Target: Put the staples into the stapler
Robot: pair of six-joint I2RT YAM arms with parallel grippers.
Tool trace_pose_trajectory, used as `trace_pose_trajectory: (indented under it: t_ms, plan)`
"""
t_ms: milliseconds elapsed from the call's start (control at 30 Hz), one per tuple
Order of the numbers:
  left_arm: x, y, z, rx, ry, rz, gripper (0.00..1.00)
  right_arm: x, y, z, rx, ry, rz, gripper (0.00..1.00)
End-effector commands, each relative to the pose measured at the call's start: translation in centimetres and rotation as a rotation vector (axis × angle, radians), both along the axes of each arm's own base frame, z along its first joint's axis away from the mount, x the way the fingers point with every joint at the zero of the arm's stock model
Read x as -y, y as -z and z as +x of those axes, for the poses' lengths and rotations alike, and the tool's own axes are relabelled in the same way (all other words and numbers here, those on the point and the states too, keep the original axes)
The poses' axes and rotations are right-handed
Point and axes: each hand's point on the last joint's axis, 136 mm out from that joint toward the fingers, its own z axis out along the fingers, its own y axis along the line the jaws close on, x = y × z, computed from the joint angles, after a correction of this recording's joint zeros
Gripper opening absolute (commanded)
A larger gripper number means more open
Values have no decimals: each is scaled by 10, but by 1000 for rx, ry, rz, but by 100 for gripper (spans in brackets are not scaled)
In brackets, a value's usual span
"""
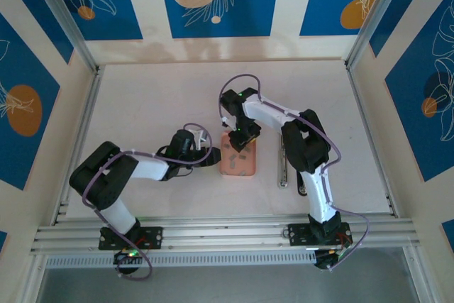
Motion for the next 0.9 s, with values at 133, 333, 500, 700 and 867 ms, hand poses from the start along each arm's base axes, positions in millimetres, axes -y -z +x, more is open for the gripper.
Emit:
trace_pose_trajectory:
  t_ms: [133,333,500,700,867]
  plan:
    - [-2,8,-3,-18,3,57,44,17,20,-14,-88,-3,-65,50]
    - [-5,8,-3,-20,-5,64,43,18,25,-16,-107,0,-72,45]
    - [-6,8,-3,-21,-10,70,43,18,33,-20,-125,-4,-83,43]
    - [-8,8,-3,-17,-19,77,42,18,42,-25,-146,-9,-94,41]
    - [-8,7,-3,-16,-20,77,42,16,48,-26,-156,-2,-99,36]
